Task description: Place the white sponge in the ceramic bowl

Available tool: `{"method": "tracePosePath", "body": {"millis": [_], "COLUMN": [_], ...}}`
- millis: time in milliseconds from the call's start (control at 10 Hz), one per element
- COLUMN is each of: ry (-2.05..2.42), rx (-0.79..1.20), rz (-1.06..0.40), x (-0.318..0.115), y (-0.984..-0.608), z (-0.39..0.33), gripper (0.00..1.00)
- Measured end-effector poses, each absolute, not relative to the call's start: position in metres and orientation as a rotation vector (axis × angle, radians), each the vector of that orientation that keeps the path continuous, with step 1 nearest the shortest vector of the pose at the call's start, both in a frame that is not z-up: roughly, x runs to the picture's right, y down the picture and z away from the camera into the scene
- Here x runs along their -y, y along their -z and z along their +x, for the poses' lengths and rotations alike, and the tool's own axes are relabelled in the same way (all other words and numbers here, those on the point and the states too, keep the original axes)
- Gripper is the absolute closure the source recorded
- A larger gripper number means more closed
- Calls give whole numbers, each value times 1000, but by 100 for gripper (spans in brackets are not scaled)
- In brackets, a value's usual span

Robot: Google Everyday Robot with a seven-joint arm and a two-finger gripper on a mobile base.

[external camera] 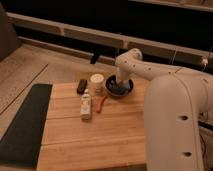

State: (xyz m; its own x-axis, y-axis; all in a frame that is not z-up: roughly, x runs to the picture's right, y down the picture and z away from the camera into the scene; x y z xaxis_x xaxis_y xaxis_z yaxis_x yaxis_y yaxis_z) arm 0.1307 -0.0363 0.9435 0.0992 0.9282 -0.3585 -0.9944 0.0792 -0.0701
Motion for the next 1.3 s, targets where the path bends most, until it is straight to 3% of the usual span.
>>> {"method": "tracePosePath", "body": {"millis": [200,1300], "ry": [-1448,-1449], "rx": [-277,-273], "rz": [-328,-332], "x": [33,33], "y": [-954,-955], "z": [150,147], "gripper": [94,94]}}
